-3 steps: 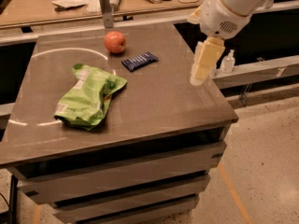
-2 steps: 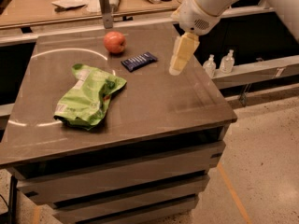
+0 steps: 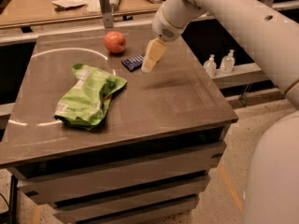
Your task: Pick apple
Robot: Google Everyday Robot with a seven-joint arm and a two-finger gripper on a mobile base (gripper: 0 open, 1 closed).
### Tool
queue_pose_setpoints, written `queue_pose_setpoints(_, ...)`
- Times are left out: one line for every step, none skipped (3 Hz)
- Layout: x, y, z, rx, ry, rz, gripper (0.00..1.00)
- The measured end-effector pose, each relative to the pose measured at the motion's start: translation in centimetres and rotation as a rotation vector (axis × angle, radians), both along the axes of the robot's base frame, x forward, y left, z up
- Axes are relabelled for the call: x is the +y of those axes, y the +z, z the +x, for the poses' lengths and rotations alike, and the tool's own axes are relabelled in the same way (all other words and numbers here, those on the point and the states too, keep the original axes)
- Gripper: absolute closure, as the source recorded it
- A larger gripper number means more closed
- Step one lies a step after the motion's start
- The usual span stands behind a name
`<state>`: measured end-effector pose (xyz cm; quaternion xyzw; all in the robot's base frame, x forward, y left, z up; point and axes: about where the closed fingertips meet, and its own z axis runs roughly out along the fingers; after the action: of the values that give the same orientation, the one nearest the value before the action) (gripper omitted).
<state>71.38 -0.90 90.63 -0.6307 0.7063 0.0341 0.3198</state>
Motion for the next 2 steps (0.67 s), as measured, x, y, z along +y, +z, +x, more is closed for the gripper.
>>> queue_pose_setpoints(0.0,-0.1,0.0,0.000,0.000,0.001,0.00)
queue_pose_setpoints(0.5,0.4,1.6,-0.043,-0.023,0.079,0.00)
